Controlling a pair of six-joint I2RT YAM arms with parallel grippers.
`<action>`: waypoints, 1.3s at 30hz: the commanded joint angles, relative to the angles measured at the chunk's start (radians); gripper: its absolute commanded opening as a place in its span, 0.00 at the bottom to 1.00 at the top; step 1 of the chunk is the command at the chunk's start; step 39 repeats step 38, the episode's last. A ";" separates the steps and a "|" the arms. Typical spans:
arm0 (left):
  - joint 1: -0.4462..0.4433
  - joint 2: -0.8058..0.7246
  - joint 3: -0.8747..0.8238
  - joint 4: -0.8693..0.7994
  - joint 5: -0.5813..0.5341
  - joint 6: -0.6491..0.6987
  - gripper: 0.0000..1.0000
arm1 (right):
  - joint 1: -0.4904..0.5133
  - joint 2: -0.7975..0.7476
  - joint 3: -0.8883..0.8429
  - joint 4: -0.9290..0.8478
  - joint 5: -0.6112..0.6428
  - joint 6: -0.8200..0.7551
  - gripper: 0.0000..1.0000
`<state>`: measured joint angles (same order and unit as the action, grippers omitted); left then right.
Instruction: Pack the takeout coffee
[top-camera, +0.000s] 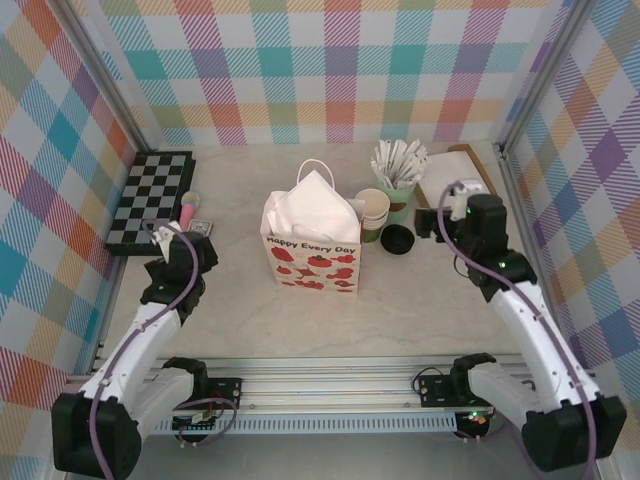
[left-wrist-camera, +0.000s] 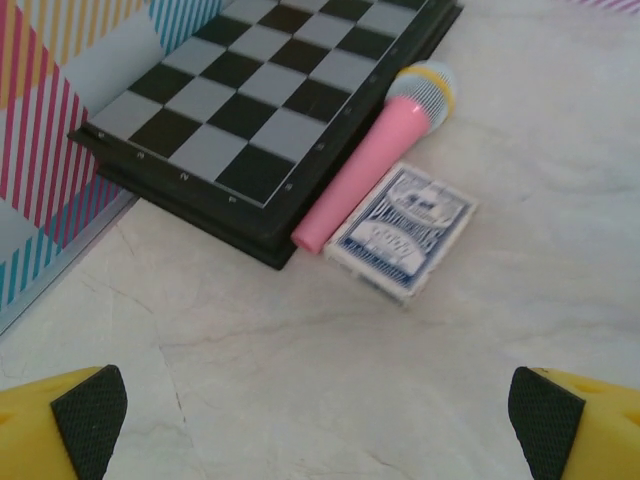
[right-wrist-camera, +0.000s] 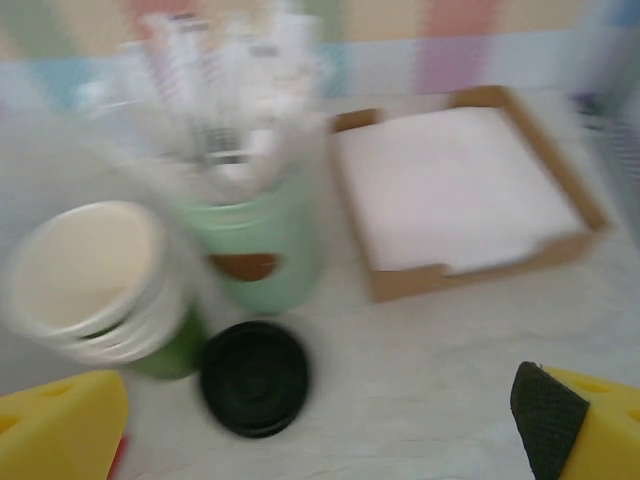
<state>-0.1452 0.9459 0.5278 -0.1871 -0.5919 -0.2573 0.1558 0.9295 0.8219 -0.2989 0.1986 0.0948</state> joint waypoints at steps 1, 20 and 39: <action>0.029 0.113 -0.064 0.310 0.007 0.095 1.00 | -0.138 0.028 -0.180 0.238 0.030 0.111 1.00; 0.070 0.617 -0.104 0.984 0.473 0.281 1.00 | -0.235 0.578 -0.277 0.848 -0.414 -0.055 1.00; 0.071 0.620 -0.103 0.984 0.489 0.285 1.00 | -0.159 0.599 -0.402 1.096 -0.245 -0.084 1.00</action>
